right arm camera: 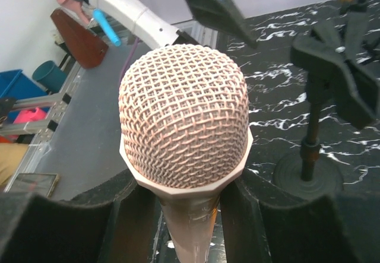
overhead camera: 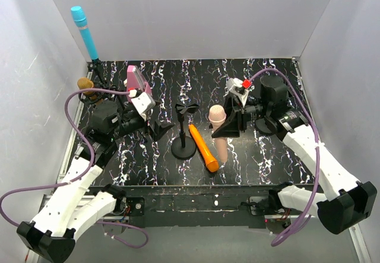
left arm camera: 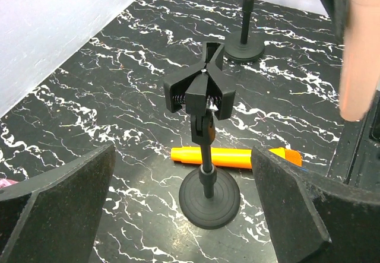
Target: Attach the microphones to the stand
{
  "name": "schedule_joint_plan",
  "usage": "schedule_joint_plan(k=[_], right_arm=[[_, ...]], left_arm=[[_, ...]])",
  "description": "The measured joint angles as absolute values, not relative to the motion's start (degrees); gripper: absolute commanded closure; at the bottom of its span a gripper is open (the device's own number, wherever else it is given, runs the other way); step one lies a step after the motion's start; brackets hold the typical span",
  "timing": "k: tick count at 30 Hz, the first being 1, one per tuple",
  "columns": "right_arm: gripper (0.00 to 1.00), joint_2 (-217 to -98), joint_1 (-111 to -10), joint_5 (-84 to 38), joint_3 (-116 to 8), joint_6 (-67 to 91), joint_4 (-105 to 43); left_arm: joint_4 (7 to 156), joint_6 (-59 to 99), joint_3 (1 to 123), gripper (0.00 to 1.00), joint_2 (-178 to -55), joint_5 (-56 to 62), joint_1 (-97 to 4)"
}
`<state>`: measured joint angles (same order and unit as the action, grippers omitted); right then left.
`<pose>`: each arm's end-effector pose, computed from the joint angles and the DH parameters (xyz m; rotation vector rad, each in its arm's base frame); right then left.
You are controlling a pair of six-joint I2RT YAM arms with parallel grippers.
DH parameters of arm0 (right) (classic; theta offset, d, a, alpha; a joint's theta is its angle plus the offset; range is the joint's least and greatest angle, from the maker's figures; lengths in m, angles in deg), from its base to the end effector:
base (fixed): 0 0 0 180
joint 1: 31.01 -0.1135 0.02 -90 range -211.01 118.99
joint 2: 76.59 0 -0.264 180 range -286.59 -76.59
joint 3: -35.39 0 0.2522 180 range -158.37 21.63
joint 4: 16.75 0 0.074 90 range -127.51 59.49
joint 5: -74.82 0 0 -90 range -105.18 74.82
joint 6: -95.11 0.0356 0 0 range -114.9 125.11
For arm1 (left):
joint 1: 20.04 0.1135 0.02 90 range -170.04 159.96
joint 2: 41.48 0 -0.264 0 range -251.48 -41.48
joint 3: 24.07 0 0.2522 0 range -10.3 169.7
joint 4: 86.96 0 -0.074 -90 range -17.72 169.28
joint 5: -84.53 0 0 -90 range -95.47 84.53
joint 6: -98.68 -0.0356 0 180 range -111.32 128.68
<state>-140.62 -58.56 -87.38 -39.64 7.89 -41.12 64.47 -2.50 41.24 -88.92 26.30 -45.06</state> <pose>0.1923 0.1385 0.3793 -1.2687 1.3926 1.4862 0.1587 -0.0948 0.3660 0.9243 1.5161 -0.6608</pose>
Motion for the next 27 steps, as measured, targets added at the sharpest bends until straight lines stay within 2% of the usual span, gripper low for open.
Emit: schedule_joint_plan(k=[5,14,22,26,27], right_arm=[[0.99,-141.2,-55.8,-87.3,-44.3,7.9,-41.4],[0.99,-136.8,-54.8,-87.6,-47.7,7.9,-41.1],[0.99,-142.5,-53.8,-87.7,-59.8,7.9,-41.7],[0.99,-145.8,-50.2,-68.3,-70.9,1.0,-51.7],[0.99,-146.3,-48.3,-70.4,-72.3,0.5,-53.9]], left_arm=[[63.7,-0.4,41.2,0.02,-85.2,26.2,-45.0],[64.9,11.1,37.0,0.02,-70.8,24.4,-45.1],[65.1,19.2,36.6,0.02,-68.8,20.1,-45.1],[65.2,22.2,36.5,0.02,-69.8,19.7,-45.1],[65.2,22.8,36.5,0.02,-70.0,19.8,-45.1]])
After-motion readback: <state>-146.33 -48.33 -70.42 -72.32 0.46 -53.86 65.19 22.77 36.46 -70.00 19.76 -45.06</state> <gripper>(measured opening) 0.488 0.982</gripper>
